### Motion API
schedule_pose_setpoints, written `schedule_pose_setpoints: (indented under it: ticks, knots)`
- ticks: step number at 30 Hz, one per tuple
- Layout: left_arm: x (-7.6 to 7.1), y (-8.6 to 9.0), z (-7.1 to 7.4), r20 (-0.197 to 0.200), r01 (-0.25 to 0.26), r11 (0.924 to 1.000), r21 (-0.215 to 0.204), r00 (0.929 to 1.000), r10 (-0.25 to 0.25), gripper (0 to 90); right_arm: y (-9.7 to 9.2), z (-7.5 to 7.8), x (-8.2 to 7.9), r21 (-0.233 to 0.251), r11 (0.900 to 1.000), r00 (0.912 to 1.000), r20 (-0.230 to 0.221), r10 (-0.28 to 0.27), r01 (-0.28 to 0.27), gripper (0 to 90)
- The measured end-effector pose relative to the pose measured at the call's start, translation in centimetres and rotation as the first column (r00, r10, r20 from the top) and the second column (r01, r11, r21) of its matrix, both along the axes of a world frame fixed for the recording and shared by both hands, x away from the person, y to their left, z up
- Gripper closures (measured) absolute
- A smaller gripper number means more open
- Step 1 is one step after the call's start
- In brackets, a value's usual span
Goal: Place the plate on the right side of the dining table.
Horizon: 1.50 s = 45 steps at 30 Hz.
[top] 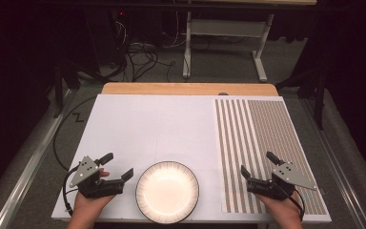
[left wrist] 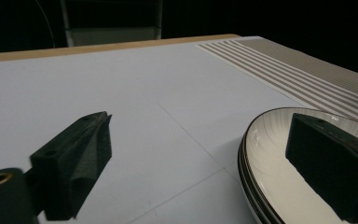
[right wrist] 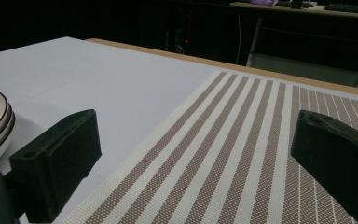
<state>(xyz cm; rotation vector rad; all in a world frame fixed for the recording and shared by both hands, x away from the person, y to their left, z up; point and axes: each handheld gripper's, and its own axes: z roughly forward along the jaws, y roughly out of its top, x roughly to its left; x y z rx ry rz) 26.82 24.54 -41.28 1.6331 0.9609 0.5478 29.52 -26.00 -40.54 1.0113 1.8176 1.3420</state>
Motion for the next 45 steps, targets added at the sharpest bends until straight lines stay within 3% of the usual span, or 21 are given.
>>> schedule_pose_setpoints:
  ticks: [6,13,18,24,32,45]
  knots:
    - [-0.3,-0.3,0.3,0.039,0.001,0.9999,0.017,0.9993,-0.002,8.6,0.7,0.3,-0.2,-0.006,0.9996,0.9997,-0.003,0.026,-0.026,2.7]
    - [-0.1,-0.3,0.1,0.021,0.000,1.0000,0.006,0.9998,0.000,4.3,2.2,0.6,-0.4,-0.016,0.9977,0.9978,-0.002,0.066,-0.066,2.6]
    - [-0.1,-0.2,0.0,0.018,-0.002,1.0000,-0.009,0.9998,0.002,2.6,4.1,0.7,-0.6,-0.023,0.9917,0.9920,-0.012,0.126,-0.126,3.1]
    - [-0.1,-0.3,-0.1,0.020,0.001,1.0000,-0.008,0.9998,-0.001,2.2,5.4,0.8,-0.6,-0.033,0.9869,0.9874,-0.018,0.157,-0.158,4.3]
    - [-0.1,-0.4,-0.2,0.027,0.002,1.0000,-0.008,0.9996,-0.001,2.2,7.7,0.6,-0.7,-0.061,0.9706,0.9720,-0.047,0.230,-0.233,7.9]
    - [-0.2,-0.5,-0.2,0.033,-0.001,1.0000,-0.003,0.9995,0.001,2.3,10.0,0.4,-0.9,-0.072,0.9506,0.9520,-0.075,0.297,-0.302,15.4]
